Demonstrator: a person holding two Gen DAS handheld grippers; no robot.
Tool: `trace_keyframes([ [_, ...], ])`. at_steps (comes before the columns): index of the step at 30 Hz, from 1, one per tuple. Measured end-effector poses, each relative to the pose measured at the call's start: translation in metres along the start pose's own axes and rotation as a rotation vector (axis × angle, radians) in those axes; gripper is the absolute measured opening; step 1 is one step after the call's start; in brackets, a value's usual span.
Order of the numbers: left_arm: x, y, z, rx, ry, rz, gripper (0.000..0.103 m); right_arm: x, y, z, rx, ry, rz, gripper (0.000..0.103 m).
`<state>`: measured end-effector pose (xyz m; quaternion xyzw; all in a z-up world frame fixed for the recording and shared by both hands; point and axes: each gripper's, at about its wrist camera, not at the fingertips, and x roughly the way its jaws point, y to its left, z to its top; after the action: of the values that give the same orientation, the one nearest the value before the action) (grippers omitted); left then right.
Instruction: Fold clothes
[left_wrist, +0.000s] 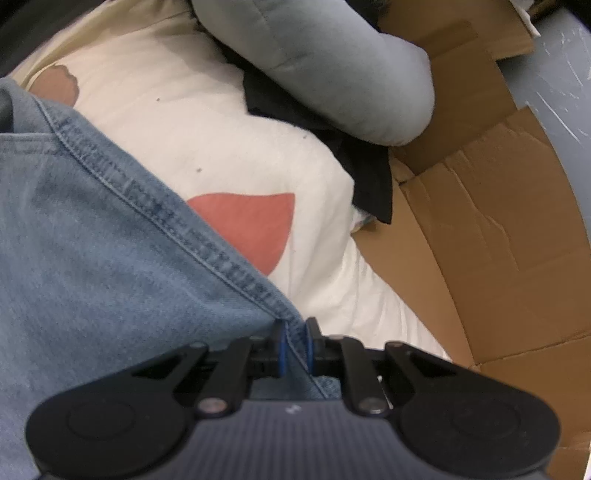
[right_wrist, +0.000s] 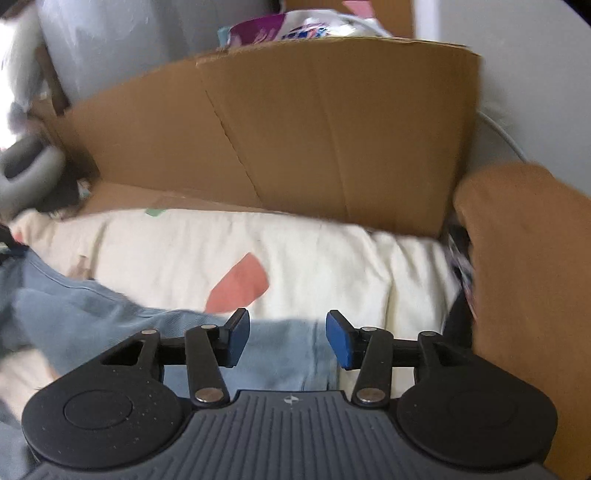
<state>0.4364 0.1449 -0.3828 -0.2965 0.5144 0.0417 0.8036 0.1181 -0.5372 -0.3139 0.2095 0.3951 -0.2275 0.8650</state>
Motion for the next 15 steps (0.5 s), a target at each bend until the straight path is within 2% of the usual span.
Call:
trace_keyframes([
  [4,0.001,-0.002,0.000,-0.012,0.000,0.013,0.011,0.029,-0.006,0.006,0.017,0.037,-0.025,0.053],
  [8,0.003,-0.005,0.000,-0.004,-0.001,0.026,0.011,0.040,-0.011,0.002,0.035,0.036,-0.053,0.053],
  [15,0.005,-0.009,-0.002,0.009,-0.003,0.050,0.011,0.053,-0.020,-0.010,0.106,0.058,-0.049,0.051],
])
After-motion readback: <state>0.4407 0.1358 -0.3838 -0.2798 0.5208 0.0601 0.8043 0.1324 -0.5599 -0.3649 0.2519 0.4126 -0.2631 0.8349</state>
